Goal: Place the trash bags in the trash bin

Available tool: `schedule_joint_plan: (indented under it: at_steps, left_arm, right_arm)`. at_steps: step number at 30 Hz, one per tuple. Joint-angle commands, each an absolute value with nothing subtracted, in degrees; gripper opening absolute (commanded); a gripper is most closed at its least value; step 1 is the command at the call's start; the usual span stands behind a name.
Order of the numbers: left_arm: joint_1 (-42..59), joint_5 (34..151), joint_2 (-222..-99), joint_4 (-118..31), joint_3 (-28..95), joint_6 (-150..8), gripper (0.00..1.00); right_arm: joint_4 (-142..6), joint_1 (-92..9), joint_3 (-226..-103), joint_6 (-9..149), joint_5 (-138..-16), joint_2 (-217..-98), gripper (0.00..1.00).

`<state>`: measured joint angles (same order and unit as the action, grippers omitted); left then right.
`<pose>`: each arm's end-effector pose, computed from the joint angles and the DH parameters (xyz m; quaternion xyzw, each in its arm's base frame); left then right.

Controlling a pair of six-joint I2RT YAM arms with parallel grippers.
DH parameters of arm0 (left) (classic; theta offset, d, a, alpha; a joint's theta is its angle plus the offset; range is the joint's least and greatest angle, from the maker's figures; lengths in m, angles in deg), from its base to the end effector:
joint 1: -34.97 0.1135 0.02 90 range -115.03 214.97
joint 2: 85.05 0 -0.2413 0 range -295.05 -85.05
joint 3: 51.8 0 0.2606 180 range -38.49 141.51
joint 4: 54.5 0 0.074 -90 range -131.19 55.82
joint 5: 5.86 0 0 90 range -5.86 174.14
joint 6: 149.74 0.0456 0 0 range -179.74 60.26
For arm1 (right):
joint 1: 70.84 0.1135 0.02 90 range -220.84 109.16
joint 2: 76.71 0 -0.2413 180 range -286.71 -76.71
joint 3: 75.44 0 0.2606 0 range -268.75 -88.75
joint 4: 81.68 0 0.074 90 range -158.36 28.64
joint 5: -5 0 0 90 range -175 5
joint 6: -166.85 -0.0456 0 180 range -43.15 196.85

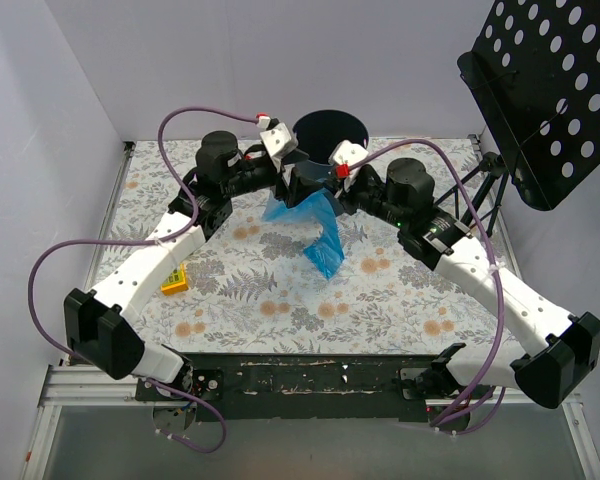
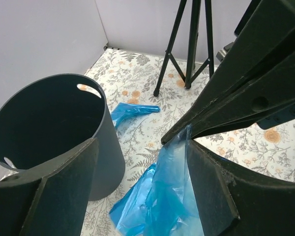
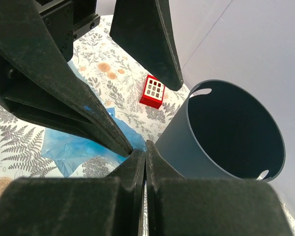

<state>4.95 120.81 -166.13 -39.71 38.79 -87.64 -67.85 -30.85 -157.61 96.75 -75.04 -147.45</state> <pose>0.2892 -0.1985 0.3848 0.2249 0.6974 -0.5131 0.4471 0.2360 0.2083 0.3880 -0.4110 0.5931 0.1820 0.6680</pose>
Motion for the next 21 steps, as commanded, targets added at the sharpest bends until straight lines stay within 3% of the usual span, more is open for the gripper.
schedule_joint_plan:
  at_steps: [1, 8, 15, 21]
  left_arm:
    - [4.7, 116.8, -167.4, -37.4, 41.5, -84.4, 0.69]
    - [4.3, 115.0, -169.0, -35.9, 41.2, -78.4, 0.66]
    - [3.8, 101.4, -170.9, -35.8, 38.9, -76.3, 0.63]
    - [5.4, 94.6, -171.1, -40.6, 33.2, -83.4, 0.66]
  right_arm:
    - [-69.2, -30.8, -157.3, 96.6, -72.9, -145.3, 0.01]
    - [-69.0, -30.8, -156.6, 96.7, -72.1, -144.1, 0.01]
    - [-64.4, -30.8, -157.7, 98.9, -68.5, -142.3, 0.01]
    - [-60.4, -31.1, -157.2, 98.3, -67.3, -139.1, 0.01]
